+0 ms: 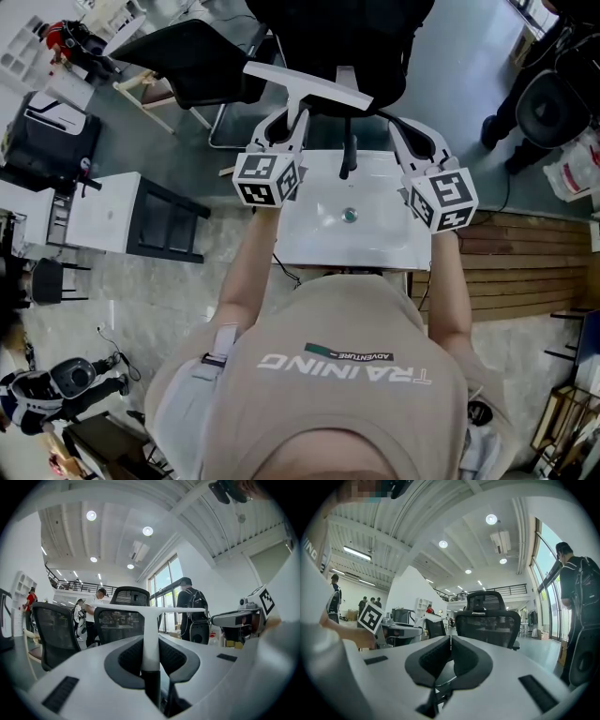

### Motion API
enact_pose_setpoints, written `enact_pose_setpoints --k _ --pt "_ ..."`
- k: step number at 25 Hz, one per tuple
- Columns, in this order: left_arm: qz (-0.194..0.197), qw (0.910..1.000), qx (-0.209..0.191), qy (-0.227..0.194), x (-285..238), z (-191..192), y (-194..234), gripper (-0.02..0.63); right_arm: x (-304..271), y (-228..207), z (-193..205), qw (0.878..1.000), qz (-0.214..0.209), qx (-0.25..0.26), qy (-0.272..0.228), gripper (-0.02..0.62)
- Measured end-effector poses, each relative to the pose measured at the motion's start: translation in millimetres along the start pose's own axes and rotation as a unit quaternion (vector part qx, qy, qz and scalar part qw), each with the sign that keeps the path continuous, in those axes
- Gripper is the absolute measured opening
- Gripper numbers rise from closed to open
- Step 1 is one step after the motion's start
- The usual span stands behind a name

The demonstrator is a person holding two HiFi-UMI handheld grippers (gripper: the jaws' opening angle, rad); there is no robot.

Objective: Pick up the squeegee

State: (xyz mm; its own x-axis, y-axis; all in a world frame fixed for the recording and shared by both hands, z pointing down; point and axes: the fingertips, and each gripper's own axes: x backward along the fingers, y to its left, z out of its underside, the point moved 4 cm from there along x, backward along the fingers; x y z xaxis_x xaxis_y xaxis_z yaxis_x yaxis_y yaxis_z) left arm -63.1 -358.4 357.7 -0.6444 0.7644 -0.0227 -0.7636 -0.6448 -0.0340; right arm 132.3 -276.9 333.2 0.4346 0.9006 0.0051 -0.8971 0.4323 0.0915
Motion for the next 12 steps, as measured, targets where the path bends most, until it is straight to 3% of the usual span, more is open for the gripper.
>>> enact_pose_setpoints --k 12 --pt "0.000 1.0000 0.003 -0.009 -5.1 -1.4 -5.1 0.081 2.5 -4.2 1.5 1.000 0.000 0.013 0.005 0.034"
